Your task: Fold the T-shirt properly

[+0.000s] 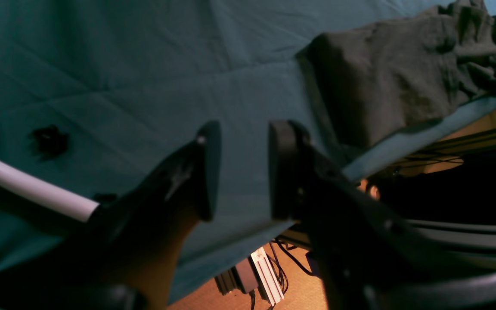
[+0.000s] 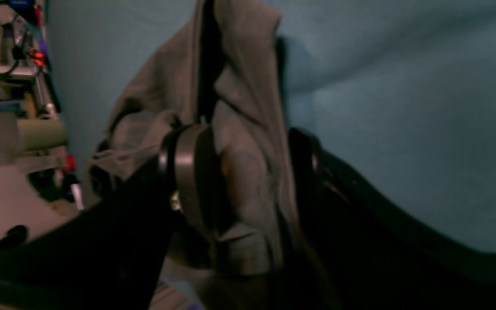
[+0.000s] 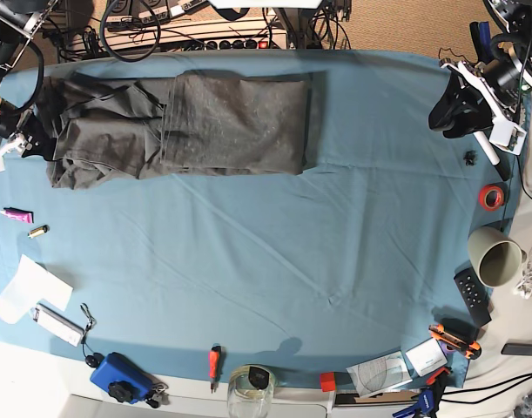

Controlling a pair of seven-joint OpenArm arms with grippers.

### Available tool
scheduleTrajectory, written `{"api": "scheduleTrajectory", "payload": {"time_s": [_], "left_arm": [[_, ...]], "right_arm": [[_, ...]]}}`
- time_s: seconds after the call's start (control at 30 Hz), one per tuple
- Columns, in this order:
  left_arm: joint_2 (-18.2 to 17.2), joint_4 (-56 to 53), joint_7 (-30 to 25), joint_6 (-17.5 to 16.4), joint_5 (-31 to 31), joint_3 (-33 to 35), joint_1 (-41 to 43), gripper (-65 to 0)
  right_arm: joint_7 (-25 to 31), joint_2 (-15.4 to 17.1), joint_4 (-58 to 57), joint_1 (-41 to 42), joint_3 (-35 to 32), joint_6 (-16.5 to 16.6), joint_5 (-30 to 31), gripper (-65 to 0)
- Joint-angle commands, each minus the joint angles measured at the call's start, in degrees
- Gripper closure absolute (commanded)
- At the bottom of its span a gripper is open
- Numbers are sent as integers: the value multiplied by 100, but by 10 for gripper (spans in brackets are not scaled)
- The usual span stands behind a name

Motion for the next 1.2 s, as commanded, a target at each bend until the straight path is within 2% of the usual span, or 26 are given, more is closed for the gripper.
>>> {"api": "scheduleTrajectory", "payload": {"time_s": [0.0, 0.07, 0.7, 0.83, 1.0, 1.17], "left_arm": [[-59, 92, -84, -17, -146, -33, -7, -180], [-59, 92, -84, -17, -146, -33, -7, -180], [-44, 92, -84, -17, -146, -31, -11, -179], [-46, 92, -84, -20, -146, -31, -9, -180], [-44, 92, -84, -17, -146, -31, -44, -180], [-44, 92, -84, -20, -144, -31, -37, -180]], "right_arm": [[58, 181, 68, 52, 26, 8, 350, -284], [58, 197, 68, 52, 26, 8, 585, -284], [58, 160, 68, 24, 15, 8, 479, -284], [58, 142, 68, -267, 13, 8, 476, -284], [58, -116, 68, -778, 13, 8, 509, -284], [58, -461, 74, -767, 13, 8, 585, -283]]}}
